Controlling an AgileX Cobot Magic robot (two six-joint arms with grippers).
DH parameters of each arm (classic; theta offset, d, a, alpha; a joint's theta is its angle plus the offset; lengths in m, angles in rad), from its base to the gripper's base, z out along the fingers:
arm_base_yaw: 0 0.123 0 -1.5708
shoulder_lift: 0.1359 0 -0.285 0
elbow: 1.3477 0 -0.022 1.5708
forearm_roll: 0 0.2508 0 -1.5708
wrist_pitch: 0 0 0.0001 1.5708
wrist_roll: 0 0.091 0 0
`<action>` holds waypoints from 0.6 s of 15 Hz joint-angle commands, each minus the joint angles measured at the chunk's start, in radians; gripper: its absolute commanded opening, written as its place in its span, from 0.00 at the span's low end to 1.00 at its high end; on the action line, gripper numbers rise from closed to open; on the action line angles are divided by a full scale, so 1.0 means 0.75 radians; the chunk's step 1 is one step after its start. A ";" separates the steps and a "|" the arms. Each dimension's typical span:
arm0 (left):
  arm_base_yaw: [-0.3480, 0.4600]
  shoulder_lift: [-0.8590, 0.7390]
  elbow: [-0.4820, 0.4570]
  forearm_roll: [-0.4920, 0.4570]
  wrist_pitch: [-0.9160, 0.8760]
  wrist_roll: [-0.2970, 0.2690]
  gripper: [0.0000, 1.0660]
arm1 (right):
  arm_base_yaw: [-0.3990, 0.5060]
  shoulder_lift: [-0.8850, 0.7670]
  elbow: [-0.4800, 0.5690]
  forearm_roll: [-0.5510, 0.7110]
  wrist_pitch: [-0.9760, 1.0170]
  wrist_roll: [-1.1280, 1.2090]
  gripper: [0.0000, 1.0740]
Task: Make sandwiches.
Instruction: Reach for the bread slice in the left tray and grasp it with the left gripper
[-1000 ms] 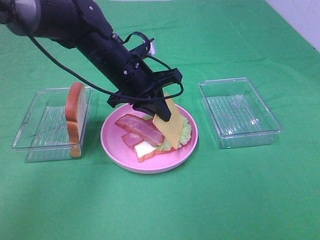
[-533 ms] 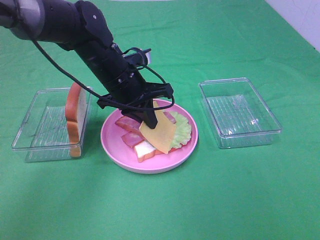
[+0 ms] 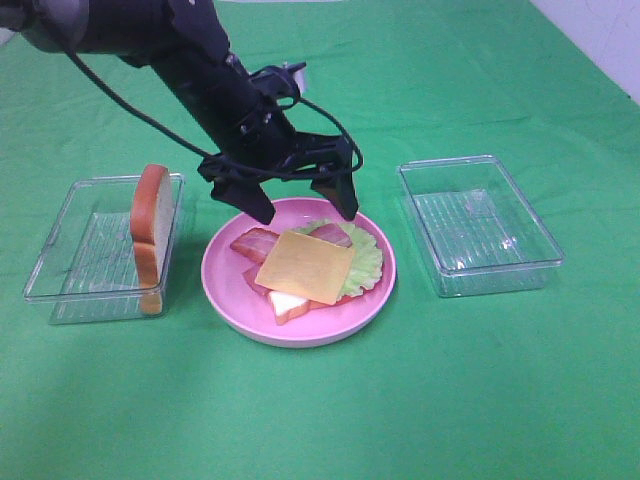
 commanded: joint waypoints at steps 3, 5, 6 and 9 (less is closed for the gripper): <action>-0.005 -0.003 -0.425 0.237 0.327 -0.197 0.95 | -0.003 -0.041 0.005 0.009 -0.016 -0.013 0.88; -0.005 -0.003 -0.613 0.428 0.513 -0.261 0.95 | -0.003 -0.041 0.005 0.009 -0.016 -0.013 0.88; -0.005 -0.007 -0.669 0.516 0.557 -0.297 0.95 | -0.003 -0.041 0.005 0.009 -0.016 -0.013 0.88; -0.005 -0.087 -0.669 0.600 0.557 -0.325 0.95 | -0.003 -0.041 0.005 0.008 -0.016 -0.013 0.88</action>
